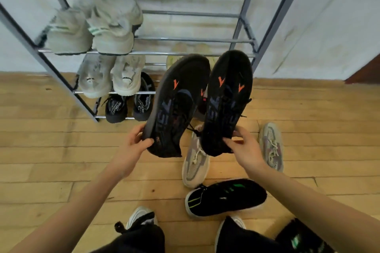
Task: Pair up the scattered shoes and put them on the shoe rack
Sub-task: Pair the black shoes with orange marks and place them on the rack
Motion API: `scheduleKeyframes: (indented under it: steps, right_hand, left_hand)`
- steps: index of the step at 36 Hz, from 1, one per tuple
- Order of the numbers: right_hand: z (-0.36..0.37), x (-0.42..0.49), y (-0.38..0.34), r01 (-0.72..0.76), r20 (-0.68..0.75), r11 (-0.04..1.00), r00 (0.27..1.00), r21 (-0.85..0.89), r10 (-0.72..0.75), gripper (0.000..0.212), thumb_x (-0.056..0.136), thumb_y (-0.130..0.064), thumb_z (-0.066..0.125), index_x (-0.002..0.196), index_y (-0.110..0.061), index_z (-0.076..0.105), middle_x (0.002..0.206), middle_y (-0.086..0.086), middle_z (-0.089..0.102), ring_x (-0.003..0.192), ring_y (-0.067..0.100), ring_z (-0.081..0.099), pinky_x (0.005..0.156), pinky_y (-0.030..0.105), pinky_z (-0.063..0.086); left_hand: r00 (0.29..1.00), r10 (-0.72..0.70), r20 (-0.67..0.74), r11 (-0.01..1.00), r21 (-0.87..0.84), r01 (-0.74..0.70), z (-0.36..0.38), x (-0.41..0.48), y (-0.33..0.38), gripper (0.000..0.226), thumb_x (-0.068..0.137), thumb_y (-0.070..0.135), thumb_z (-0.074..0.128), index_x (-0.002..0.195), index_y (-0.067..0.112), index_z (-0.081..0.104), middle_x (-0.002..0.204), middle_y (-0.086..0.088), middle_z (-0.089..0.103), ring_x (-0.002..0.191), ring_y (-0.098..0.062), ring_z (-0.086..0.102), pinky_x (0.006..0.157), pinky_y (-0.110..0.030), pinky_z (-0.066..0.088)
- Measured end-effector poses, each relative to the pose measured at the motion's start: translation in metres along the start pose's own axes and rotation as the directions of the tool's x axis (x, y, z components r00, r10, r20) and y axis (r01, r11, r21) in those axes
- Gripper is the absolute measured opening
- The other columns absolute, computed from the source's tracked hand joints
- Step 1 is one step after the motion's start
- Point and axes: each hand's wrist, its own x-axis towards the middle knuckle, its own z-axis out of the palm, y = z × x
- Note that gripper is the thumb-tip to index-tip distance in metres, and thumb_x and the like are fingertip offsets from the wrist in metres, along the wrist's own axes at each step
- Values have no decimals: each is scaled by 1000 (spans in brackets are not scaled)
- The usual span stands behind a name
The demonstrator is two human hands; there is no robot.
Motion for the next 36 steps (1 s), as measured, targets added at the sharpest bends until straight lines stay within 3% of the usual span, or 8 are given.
scheduleKeyframes:
  steps: [3,6,13,17,19,22,28,36]
  right_hand:
    - [-12,0,-25,58,-12,998,998,2,-58,25,91,-19,61,112,-28,53,92,-15,56,93,18,60,71,23,46]
    - [-23,1,-52,90,-3,996,996,23,-89,23,91,-19,61,111,-27,51,97,-6,58,93,21,60,77,29,47]
    - [-33,17,-92,27,61,988,997,150,-36,23,89,-10,62,110,-15,56,90,-2,63,83,16,64,77,38,58]
    - [-31,30,-104,-37,101,992,995,121,24,26,89,-10,63,113,-14,56,96,4,65,82,15,65,66,29,58]
    - [-29,39,-111,-55,102,993,994,106,45,28,88,-11,64,116,-7,60,104,11,68,88,22,67,73,33,59]
    - [-28,53,-124,-89,97,986,992,144,75,28,84,-12,70,109,0,66,99,13,71,90,26,68,82,39,58]
    - [-36,86,-162,-133,80,980,989,149,122,9,86,-6,65,89,3,65,77,14,61,71,22,61,70,33,54]
    - [-52,132,-199,-113,36,989,993,99,110,21,90,-5,54,110,0,60,95,15,57,81,21,56,69,29,52]
  left_hand:
    - [997,77,9,997,11,-77,1,-1,25,45,88,-7,51,121,24,54,112,-6,65,104,-17,61,85,-24,53]
    - [993,118,-13,993,-23,-119,3,2,48,46,87,-7,52,113,31,57,106,-3,67,96,-13,63,75,-19,55]
    - [997,80,1,995,-56,-80,2,14,81,46,83,-3,55,117,28,61,110,-1,70,105,-24,63,91,-45,50]
    - [1000,18,22,989,-147,-15,6,22,99,43,87,-7,49,126,12,54,106,-6,69,94,-21,66,68,-35,59]
    - [999,1,35,989,-151,4,10,26,110,38,89,-5,48,123,9,55,106,-7,68,91,-19,66,63,-32,59]
    - [998,-24,52,991,-127,31,13,38,125,32,91,2,50,122,8,56,114,-11,66,94,-20,65,66,-33,59]
    - [993,-67,99,986,-147,81,27,64,162,20,93,6,50,109,3,60,105,-14,67,92,-23,65,76,-42,58]
    - [988,-59,140,995,-65,69,38,104,194,25,94,5,47,116,-3,56,107,-16,66,96,-28,65,73,-42,60]
